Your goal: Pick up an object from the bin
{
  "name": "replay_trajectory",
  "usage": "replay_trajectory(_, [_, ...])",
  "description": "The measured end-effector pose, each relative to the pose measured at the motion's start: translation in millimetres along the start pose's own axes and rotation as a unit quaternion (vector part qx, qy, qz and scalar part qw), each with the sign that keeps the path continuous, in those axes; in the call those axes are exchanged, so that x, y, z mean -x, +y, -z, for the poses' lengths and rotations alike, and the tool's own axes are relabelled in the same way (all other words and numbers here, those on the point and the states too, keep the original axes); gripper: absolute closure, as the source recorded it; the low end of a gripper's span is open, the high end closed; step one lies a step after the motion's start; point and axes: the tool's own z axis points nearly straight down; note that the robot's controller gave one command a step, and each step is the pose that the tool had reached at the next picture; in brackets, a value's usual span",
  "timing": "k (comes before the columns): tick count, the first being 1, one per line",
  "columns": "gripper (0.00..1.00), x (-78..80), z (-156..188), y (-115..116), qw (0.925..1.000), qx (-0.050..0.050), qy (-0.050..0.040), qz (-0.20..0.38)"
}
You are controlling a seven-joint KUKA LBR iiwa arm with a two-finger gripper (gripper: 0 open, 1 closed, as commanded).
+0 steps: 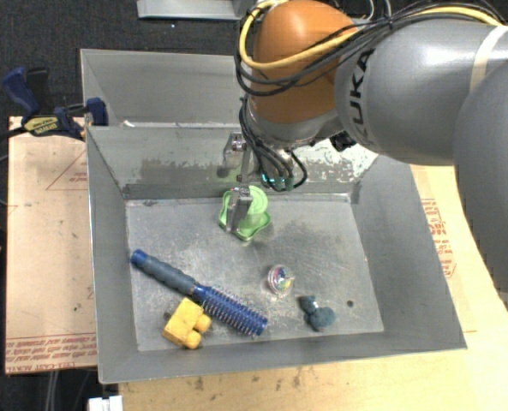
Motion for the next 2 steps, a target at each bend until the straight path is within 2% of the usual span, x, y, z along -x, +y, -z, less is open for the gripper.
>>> replay_trajectory(1, [0.00,-99.3,-134.1,41.5,0.9995,0.002,-0.0068,0.030])
replay_trajectory(2, [0.00,-92.7,-114.9,34.8,1.0000,0.001,-0.0049,-0.007])
